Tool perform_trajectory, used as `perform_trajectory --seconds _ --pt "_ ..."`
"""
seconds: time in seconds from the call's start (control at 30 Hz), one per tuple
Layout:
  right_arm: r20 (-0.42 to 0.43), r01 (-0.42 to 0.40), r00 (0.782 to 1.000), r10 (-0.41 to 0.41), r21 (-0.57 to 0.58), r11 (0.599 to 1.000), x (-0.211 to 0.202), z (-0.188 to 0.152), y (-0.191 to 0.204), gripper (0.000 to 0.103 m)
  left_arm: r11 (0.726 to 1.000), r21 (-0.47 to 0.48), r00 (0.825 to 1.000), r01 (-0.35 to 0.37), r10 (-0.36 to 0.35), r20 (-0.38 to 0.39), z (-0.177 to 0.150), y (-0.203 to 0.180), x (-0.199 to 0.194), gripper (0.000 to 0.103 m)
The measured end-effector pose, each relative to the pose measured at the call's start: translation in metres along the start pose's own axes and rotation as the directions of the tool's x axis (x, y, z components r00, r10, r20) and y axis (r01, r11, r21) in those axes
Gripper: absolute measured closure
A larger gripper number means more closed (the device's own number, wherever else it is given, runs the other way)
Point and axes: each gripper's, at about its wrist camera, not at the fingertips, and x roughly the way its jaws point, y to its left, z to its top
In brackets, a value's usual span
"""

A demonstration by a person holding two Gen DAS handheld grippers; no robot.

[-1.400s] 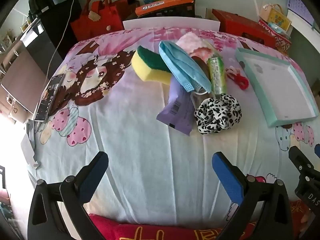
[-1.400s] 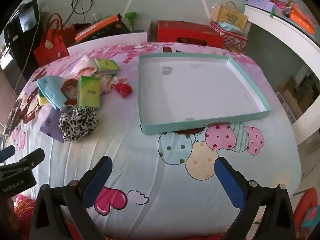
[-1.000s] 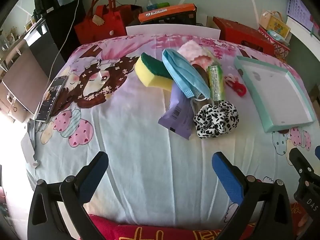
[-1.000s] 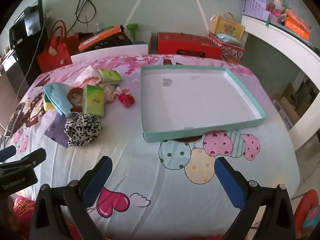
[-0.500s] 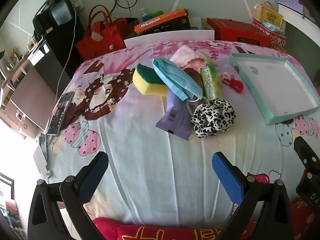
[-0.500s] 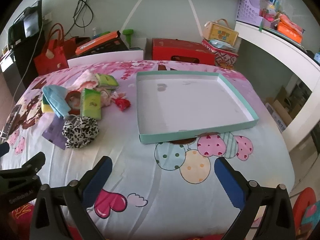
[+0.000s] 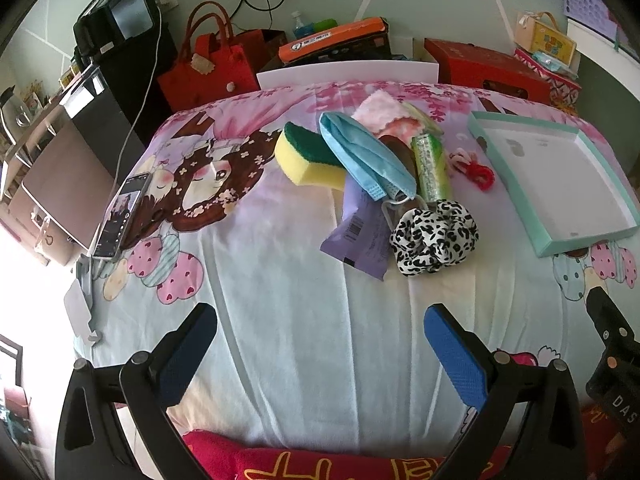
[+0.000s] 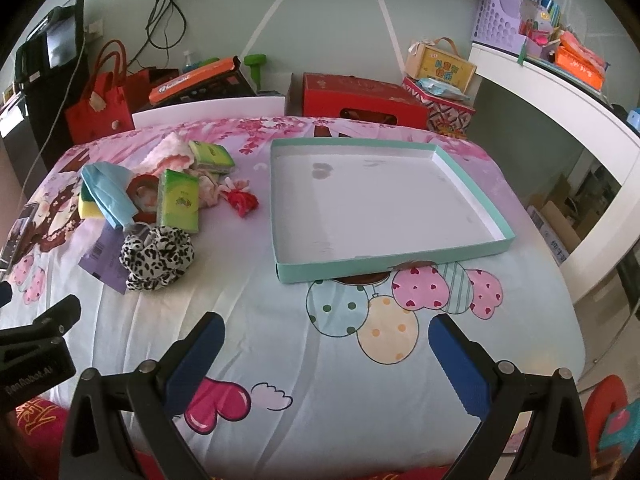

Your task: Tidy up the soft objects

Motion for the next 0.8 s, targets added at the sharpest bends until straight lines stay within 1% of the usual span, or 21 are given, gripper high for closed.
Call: perform_trajectory --seconds 0.23,0.5,0.8 --pt "0.001 0.002 1.0 -0.002 0.0 1.0 0.0001 -0.0004 0.0004 0.0 1.0 0.003 1.0 -0.015 0.015 -0.003 -0.0012 -0.0003 0.0008 0.0" --pt "0.009 -0.001 1.0 0.001 0.022 1.0 -0.0016 -0.0032 -0.0029 0.0 0.999 -0.025 1.0 -0.023 0.024 0.014 -0.0028 0.005 -0.0032 0.0" --pt "0.03 0.002 1.0 -0.003 0.044 0.999 -0.0068 -0.0039 -0.0062 0.0 0.998 -0.004 0.998 -0.059 0.059 0.035 -0.0045 0.0006 -0.0074 0.0"
